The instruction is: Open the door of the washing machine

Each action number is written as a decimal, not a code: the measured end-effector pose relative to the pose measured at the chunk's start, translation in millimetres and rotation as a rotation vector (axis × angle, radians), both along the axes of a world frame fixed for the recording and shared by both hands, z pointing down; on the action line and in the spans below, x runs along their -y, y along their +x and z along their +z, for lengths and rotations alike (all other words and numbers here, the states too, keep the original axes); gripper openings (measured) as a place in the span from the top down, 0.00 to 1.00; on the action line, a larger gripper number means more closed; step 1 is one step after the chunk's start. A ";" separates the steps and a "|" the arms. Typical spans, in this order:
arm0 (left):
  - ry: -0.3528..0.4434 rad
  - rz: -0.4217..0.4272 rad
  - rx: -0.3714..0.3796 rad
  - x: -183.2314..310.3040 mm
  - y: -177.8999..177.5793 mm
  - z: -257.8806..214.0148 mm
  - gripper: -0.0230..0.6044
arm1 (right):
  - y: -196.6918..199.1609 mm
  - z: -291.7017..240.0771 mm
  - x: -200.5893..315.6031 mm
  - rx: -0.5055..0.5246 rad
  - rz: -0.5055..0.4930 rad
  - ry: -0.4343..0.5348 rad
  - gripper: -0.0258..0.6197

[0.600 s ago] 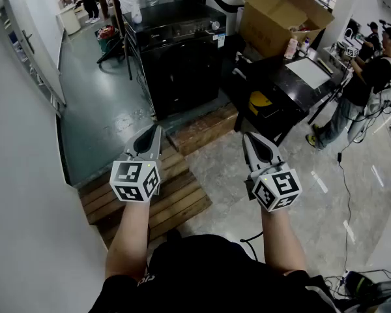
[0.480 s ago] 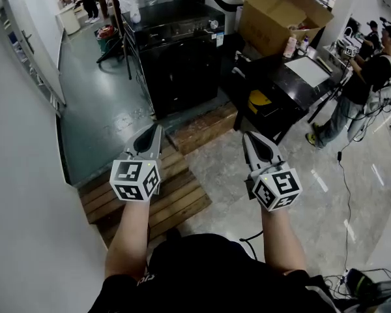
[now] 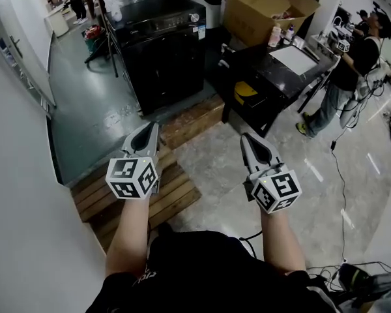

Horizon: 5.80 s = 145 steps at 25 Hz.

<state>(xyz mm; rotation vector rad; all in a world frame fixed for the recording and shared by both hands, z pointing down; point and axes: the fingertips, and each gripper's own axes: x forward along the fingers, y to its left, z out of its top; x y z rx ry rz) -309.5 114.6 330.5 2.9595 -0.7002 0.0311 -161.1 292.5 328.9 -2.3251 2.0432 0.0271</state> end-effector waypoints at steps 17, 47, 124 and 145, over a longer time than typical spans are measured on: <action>-0.007 0.084 0.037 -57.4 60.2 14.7 0.95 | 25.1 17.8 -55.4 0.126 -0.037 -0.006 0.97; -0.123 0.133 -0.001 146.1 261.9 55.9 0.95 | 211.4 42.5 142.4 0.080 -0.011 -0.221 0.97; -0.234 -0.128 0.120 458.9 427.5 95.6 0.95 | 379.8 105.0 560.6 0.080 -0.525 -0.376 0.80; -0.242 -0.298 0.134 524.9 427.7 90.1 0.95 | 404.4 157.8 679.1 -0.048 -0.742 -0.567 0.56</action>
